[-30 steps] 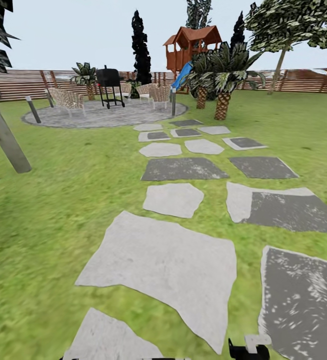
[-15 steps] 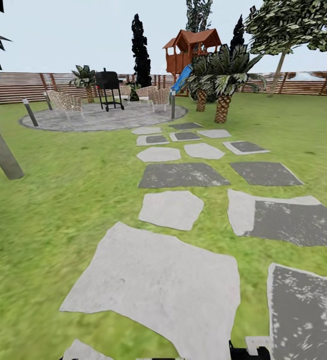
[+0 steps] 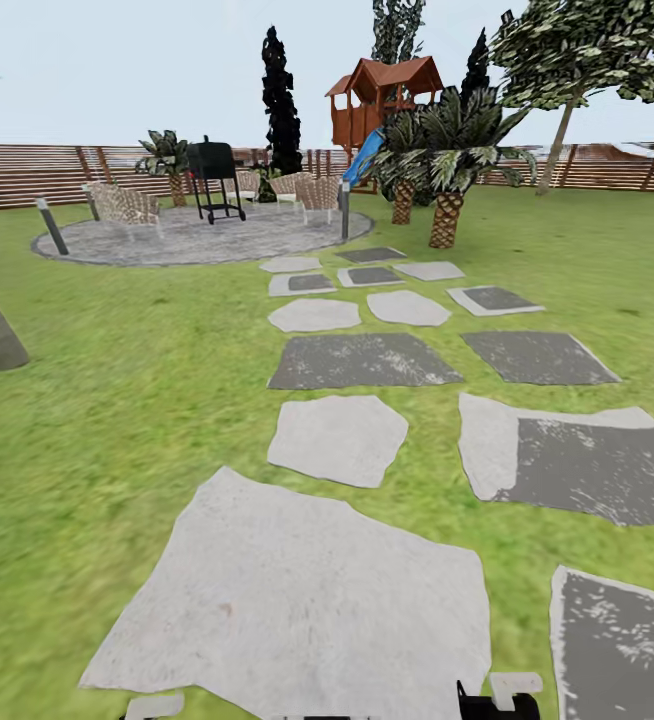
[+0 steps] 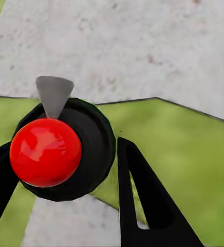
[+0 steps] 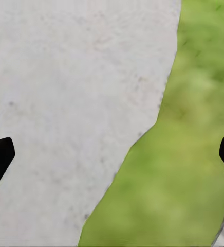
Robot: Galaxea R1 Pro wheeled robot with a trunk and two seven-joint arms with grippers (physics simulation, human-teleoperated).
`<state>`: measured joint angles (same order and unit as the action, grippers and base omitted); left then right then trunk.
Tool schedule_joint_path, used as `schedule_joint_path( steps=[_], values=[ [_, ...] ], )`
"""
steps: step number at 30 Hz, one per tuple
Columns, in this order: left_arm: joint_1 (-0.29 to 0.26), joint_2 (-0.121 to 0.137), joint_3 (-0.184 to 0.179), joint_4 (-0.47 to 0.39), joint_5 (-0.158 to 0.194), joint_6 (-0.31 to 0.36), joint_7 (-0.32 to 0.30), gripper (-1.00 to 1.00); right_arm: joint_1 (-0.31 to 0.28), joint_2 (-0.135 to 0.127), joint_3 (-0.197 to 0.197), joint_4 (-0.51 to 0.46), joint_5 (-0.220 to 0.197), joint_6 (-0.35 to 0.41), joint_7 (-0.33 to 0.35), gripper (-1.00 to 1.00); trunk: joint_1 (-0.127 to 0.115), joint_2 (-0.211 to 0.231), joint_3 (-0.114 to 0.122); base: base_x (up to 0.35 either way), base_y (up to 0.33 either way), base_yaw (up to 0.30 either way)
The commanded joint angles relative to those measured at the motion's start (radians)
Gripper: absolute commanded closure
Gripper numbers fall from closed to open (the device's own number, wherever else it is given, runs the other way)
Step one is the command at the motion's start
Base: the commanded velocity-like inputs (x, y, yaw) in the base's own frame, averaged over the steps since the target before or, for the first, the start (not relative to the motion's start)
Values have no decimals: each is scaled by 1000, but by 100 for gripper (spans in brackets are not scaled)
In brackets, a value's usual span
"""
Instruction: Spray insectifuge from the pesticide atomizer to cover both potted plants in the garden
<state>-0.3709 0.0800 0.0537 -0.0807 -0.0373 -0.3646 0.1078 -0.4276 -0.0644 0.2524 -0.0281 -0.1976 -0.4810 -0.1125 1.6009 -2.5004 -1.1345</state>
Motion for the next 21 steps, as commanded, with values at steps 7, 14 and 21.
schedule_joint_path(
  steps=[7,14,21],
  values=[
    [-1,0,5,1,-4,-4,1,100,0,2,10,0,-8,-2,-3,-100,0,0,3,339,-4,56],
    [-1,0,5,1,-4,-4,1,100,0,2,10,0,-8,-2,-3,-100,0,0,11,339,0,187],
    [-1,0,5,1,-4,-4,1,100,0,2,10,0,-8,-2,-3,-100,0,0,16,339,0,125]
  ],
)
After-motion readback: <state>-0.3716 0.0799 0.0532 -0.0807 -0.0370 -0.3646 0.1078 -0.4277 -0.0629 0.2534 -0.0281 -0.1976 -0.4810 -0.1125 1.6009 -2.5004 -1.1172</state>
